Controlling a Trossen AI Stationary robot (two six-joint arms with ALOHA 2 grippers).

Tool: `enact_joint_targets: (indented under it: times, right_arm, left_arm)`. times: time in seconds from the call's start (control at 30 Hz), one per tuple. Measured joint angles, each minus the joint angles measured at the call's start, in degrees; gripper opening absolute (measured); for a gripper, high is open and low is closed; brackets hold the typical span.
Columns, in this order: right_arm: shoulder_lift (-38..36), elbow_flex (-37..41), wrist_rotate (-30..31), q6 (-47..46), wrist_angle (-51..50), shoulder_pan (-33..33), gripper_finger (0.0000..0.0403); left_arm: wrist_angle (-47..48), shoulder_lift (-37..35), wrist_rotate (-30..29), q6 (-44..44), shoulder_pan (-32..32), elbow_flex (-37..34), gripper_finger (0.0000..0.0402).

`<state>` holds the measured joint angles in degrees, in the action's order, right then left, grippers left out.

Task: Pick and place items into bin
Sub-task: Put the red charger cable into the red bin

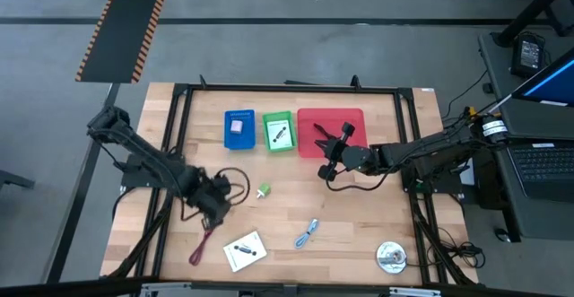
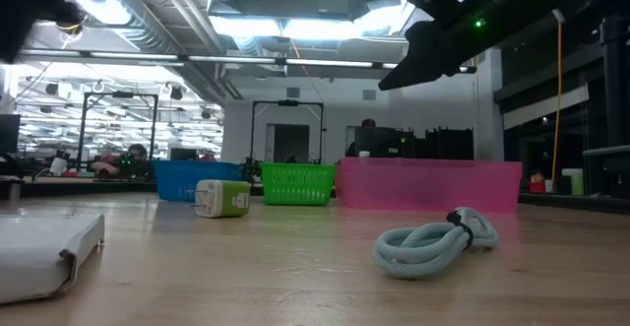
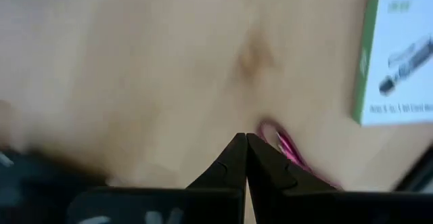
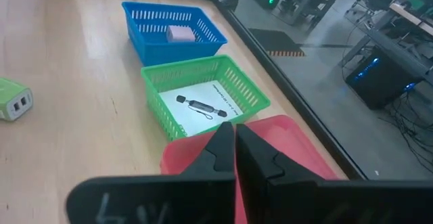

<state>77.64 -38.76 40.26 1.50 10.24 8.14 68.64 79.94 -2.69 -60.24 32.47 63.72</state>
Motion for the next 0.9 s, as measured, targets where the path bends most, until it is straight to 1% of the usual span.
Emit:
enact_joint_targets:
  times: [0.07, 0.23, 0.4, 0.57, 0.67, 0.77, 0.9]
  right_arm:
    - [-0.01, 0.0, 0.01, -0.71, -0.19, 0.39, 0.0]
    - [-0.01, 0.0, -0.03, -1.93, -1.82, 2.04, 0.0]
    - [-0.01, 0.0, -0.05, -2.73, -2.31, 3.94, 0.0]
    - [-0.01, 0.0, -0.31, -2.8, -2.34, 5.17, 0.0]
    - [0.0, 0.0, -3.01, -2.87, -2.36, 5.44, 0.0]
    - [-0.01, 0.0, -5.57, -2.95, -2.36, 5.53, 0.0]
    - [-0.01, 0.0, -5.96, -4.15, -2.37, 5.57, 0.0]
  left_arm:
    - [-0.15, 1.14, 0.93, -4.26, 2.81, 0.0, 0.0003]
    - [-1.17, 3.49, 0.67, -14.39, 9.75, 0.0, 0.0004]
    - [-1.18, 5.49, -1.67, -28.64, 16.02, 0.0, 0.0013]
    - [-2.6, 7.54, -2.58, -42.92, 21.24, 0.0, 0.0047]
    - [-5.52, 9.05, -2.78, -48.35, 23.56, 0.0, 0.0074]
    - [-8.62, 10.99, -3.68, -52.58, 24.9, 0.0, 0.0101]
    - [-12.85, 14.14, -3.77, -53.6, 25.54, 0.0, 0.013]
